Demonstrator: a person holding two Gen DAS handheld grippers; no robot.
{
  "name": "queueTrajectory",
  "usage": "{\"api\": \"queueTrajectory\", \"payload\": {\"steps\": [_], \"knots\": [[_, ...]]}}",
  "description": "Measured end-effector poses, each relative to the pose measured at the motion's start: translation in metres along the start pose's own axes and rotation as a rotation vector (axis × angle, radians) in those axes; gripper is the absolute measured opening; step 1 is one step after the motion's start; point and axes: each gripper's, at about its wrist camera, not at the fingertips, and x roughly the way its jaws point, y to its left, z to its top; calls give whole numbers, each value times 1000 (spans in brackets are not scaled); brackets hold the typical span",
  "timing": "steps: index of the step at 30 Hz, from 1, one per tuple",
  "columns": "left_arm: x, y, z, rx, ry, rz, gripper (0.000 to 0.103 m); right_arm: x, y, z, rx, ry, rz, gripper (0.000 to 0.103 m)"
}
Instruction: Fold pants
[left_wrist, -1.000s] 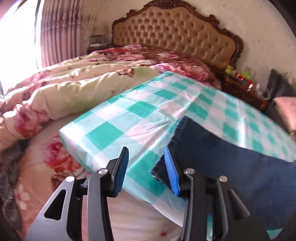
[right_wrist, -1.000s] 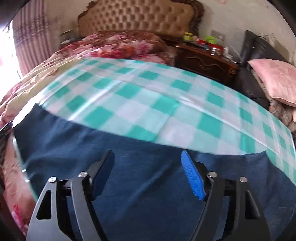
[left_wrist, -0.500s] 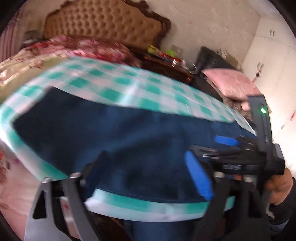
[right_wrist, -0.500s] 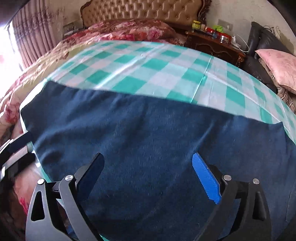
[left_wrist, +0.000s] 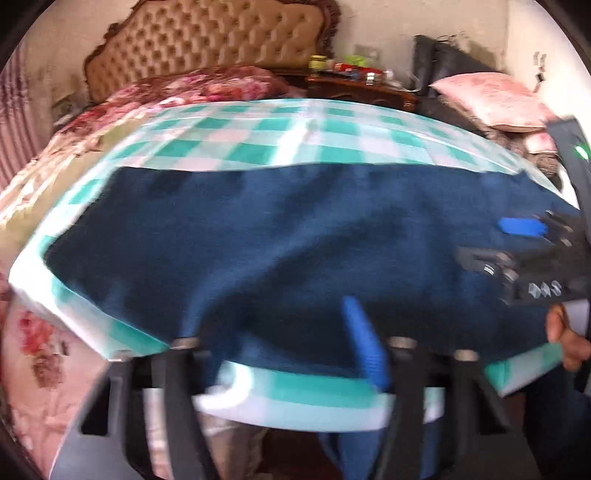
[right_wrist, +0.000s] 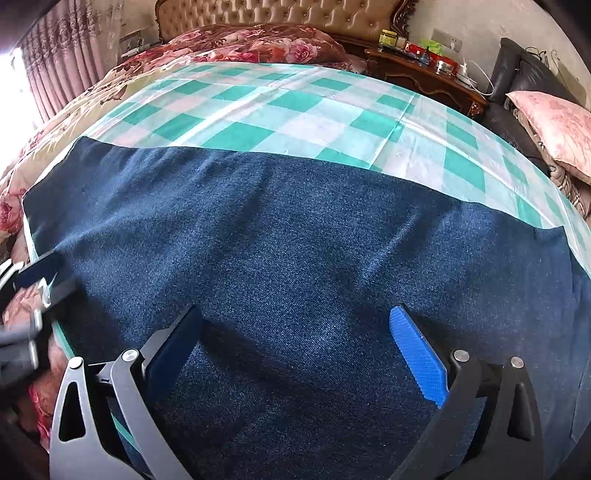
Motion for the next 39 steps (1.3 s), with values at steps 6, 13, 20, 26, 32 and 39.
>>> {"api": "queueTrajectory", "payload": {"steps": [6,13,20,26,32,39], "knots": [[19,8,58,41,-32,-31,27,0,-1,-1,2,-4,1,98],[88,22,103,47,101,-44,33,0,-1,0,0,1,1,98],[105,37,115,10,109,-3,40,1,0,2,-9,15,1,98],[66,57,108,-99,9,-9,40,-9,-6,26,-20,-42,-3,85],[-16,130,62,-307,-130,101,40,17,-42,63,72,-25,-46,52],[-42,204,0,-447,-101,137,36,27,-50,63,50,-35,-71,48]]}}
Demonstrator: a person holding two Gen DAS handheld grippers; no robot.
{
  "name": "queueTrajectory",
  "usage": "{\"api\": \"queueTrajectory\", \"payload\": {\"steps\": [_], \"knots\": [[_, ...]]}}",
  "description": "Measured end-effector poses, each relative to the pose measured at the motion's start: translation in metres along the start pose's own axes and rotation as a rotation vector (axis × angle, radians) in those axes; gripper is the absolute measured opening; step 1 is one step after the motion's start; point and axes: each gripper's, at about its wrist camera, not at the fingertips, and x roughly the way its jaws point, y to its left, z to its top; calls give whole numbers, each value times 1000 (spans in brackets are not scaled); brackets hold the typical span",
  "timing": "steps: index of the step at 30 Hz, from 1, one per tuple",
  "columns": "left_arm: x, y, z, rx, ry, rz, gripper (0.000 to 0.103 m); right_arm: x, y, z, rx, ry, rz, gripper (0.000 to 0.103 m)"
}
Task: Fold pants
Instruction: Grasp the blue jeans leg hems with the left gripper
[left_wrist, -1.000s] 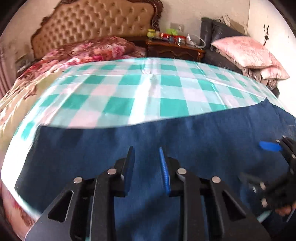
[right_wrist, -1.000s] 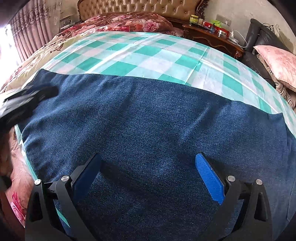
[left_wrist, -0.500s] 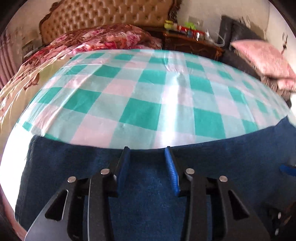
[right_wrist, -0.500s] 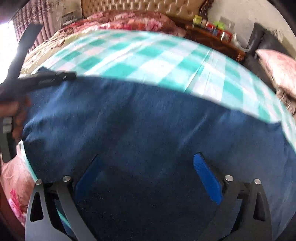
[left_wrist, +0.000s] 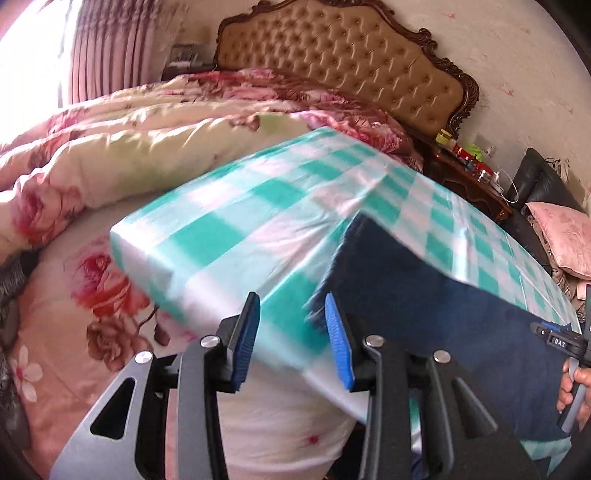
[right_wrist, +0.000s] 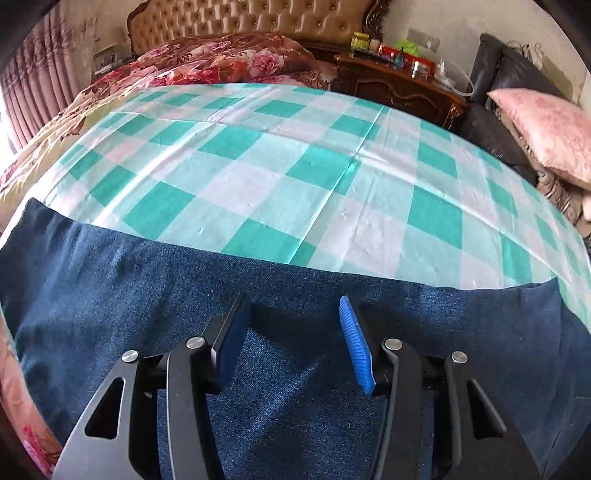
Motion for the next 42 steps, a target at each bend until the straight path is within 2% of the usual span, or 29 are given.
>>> {"api": "queueTrajectory", "payload": {"steps": [4,5,9,12,17,20,22,25,30,42], "knots": [[4,-1,-4,5,8,-73,36,-1,2,0,2,1,-17,48],[7,-1,-4,5,11,-70,36,-3,3,2,2,3,-25,48],[22,-6,-4,24,34,-78,36,-26,29,4,-23,-43,64,48],[37,-9,-5,38,68,-92,36,-31,59,4,-53,-32,133,47],[47,-10,-2,54,76,-101,36,-22,98,-5,-122,-7,145,45],[53,-17,2,93,92,-85,36,-14,104,-11,-128,12,128,44],[56,-22,4,109,99,-88,29,-13,105,-12,-134,4,119,44],[58,-24,5,113,102,-86,24,-14,106,-12,-135,4,114,44],[57,-20,5,98,98,-100,20,-12,107,-12,-138,-4,112,44],[48,-7,7,-22,108,-201,17,-10,105,-9,-126,8,127,44]]}}
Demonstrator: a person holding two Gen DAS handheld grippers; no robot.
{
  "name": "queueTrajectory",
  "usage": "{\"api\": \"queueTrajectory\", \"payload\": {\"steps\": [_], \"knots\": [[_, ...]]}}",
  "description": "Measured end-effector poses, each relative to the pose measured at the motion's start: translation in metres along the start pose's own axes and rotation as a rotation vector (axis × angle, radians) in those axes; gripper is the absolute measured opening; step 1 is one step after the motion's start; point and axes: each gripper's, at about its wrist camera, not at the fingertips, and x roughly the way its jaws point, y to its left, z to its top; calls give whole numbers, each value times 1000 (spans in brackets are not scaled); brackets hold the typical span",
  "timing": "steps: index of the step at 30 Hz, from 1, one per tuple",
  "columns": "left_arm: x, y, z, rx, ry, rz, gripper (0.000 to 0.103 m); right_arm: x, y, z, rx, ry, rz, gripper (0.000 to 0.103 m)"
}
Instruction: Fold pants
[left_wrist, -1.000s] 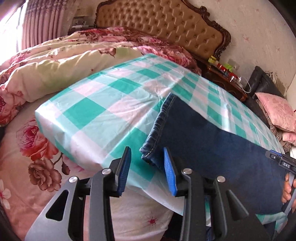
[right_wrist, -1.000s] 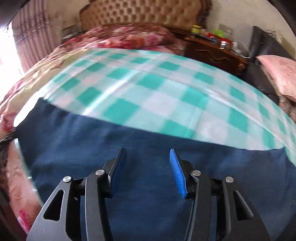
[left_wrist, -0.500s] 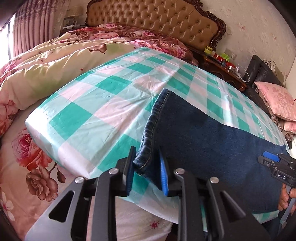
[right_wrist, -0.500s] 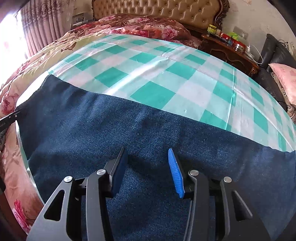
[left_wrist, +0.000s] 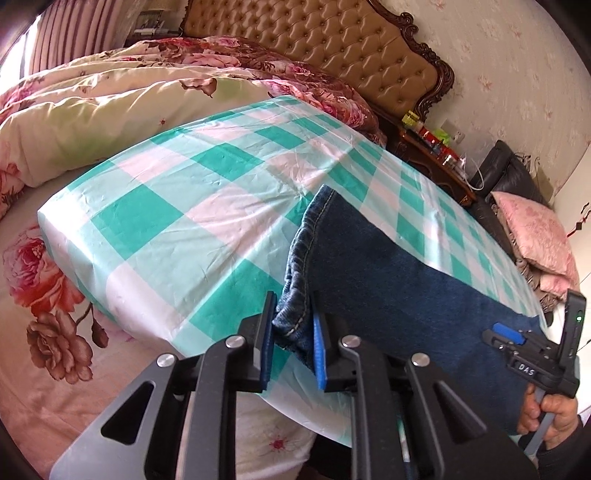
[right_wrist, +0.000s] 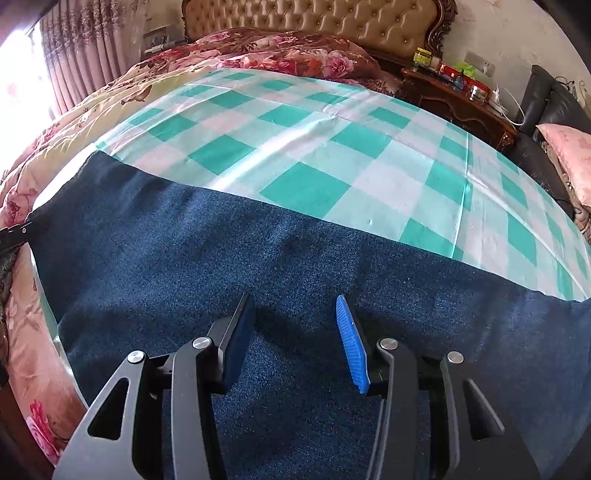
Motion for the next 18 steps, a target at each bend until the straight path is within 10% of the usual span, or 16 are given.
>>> {"api": "queueTrajectory", "payload": {"steps": [5,11,18], "knots": [[-19,-25,6,58,-19,52,17,-16,-35,3,117,-8,83,45],[-64,-155,2,450,-112,265,17,-53,-113,-19,299,-16,83,54],[-46,-359,-138,1004,-213,249,9,-90,-200,-73,515,-25,85,59]]}}
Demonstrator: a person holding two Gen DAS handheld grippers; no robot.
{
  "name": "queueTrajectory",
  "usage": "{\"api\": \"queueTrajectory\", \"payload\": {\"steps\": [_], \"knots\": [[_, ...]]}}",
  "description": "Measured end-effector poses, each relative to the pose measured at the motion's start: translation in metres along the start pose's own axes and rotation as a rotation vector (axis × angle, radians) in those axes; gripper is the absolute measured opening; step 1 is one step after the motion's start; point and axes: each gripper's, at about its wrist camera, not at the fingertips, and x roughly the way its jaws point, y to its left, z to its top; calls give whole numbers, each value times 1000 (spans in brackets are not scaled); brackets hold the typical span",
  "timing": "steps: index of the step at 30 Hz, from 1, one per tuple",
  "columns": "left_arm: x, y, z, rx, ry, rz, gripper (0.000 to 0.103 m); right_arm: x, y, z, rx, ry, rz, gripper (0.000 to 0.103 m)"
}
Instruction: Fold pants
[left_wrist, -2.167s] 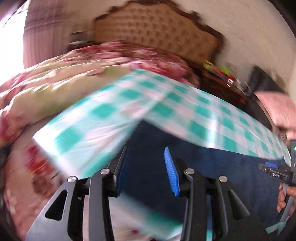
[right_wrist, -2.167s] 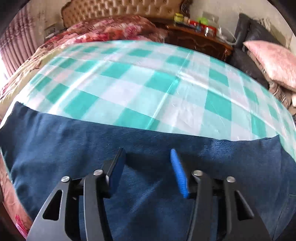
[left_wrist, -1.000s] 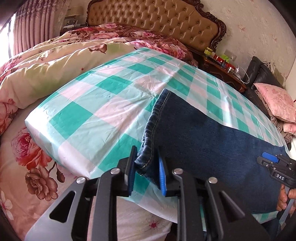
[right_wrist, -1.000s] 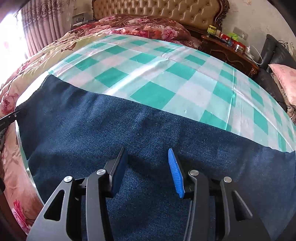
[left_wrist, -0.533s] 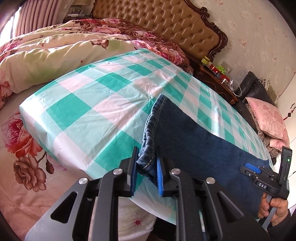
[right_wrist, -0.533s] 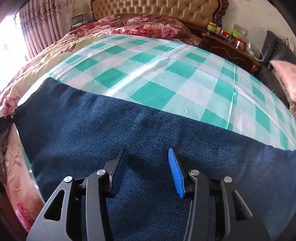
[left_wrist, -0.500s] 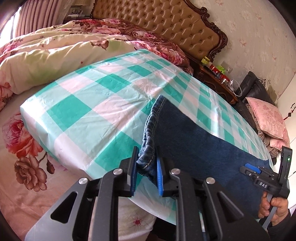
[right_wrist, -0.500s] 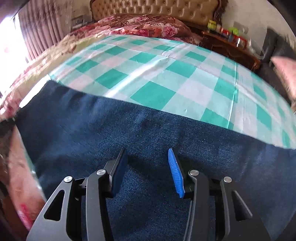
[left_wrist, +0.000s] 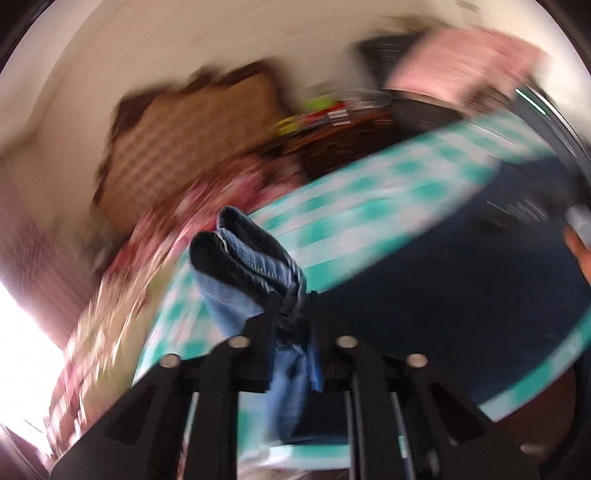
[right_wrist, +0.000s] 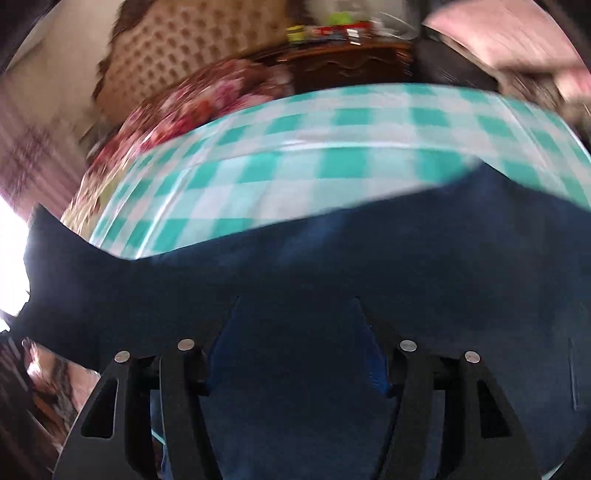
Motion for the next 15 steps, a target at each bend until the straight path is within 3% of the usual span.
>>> {"api": "queueTrajectory", "payload": {"steps": [3,5,6,7,9,12,15], "knots": [[7,-100,-17,180,-41,-5,9,-9,-36,-5,66,0,-20,59],[18,-136,-34,251,-37,16,13,-11,-49,-9,86,9,-20,59],[18,-143,-40,269,-48,48,23,-14,-55,-12,91,10,-13,59],[16,-144,-43,269,-54,64,52,-15,-58,-13,90,10,-6,59],[9,-139,-47,239,-74,95,70,-16,-63,-16,96,16,11,59],[12,-126,-52,212,-38,114,69,-12,-63,-15,111,32,40,59],[18,-116,-57,176,0,52,67,-10,-54,-16,101,49,73,59]]}}
